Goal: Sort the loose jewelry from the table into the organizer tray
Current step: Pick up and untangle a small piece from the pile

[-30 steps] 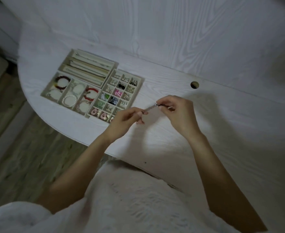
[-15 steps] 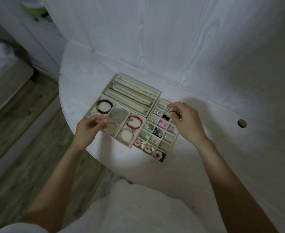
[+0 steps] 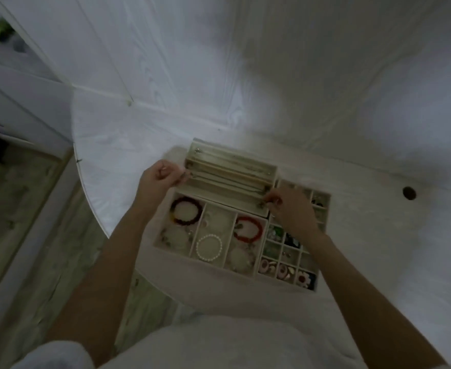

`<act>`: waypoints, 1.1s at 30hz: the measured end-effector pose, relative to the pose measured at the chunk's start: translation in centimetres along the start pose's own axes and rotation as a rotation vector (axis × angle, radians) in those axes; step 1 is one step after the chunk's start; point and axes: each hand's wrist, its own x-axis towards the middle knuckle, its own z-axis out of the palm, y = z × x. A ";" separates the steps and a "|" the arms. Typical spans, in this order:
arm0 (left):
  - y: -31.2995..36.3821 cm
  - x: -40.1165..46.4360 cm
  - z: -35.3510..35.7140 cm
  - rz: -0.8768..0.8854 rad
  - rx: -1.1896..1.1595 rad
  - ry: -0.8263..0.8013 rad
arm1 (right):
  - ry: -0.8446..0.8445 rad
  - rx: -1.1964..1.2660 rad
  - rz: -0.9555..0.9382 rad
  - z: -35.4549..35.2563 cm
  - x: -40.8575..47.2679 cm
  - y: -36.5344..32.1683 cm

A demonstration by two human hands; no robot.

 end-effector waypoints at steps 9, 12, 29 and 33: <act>-1.8 2.9 -2.4 0.565 0.961 -0.239 | 0.136 -0.052 0.111 2.1 -0.8 0.5; -1.7 3.4 -1.7 0.646 0.990 -0.278 | 0.175 -0.069 0.137 2.6 -0.6 0.4; -2.7 4.2 -2.4 0.680 1.264 -0.416 | 0.166 -0.168 -0.007 3.6 0.2 -0.2; -2.9 4.3 -1.7 0.755 1.341 -0.369 | 0.163 -0.230 -0.055 3.8 -0.2 -0.1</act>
